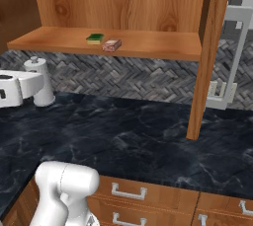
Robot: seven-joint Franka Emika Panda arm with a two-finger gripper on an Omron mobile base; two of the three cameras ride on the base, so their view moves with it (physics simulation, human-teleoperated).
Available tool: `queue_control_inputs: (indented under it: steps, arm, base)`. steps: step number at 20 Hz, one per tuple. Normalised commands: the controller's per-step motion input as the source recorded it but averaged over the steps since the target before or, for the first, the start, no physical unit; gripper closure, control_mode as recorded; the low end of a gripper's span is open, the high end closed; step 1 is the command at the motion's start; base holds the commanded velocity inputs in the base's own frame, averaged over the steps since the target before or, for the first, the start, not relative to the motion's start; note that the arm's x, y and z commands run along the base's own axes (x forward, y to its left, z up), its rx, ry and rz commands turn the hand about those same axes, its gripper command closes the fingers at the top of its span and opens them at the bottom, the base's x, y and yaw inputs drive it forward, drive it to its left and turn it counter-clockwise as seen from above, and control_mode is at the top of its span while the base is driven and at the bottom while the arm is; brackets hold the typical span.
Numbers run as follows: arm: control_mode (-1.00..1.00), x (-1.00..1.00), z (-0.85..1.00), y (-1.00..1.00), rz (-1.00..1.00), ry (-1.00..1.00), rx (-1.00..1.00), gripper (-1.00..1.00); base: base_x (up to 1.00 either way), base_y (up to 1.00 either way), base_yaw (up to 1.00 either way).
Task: Pick up the bar soap and sponge from the sink, and place them back in the cabinet, and close the cabinet doors.
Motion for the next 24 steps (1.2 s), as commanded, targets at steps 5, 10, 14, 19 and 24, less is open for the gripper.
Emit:
queue_control_inputs:
  steps: [5, 10, 14, 19, 24]
  arm:
    - [-1.0, -0.55, 0.0, 0.18, 0.05, -0.14, -0.01, -1.0]
    - [-1.0, -0.55, 0.0, 0.22, 0.07, -0.13, -0.01, -1.0]
    - [-1.0, -0.57, -0.07, 0.34, 0.05, -0.03, -0.01, -1.0]
    - [-1.0, -0.54, -0.08, 0.33, 0.04, -0.01, 0.0, -1.0]
    - [-1.0, -0.43, -0.06, 0.28, 0.05, 0.0, 0.0, -1.0]
  base:
    - [0.0, 0.0, 0.0]
    - [0.0, 0.0, 0.0]
    - [0.0, 0.0, 0.0]
    - [0.0, 0.0, 0.0]
    - [0.0, 0.0, 0.0]
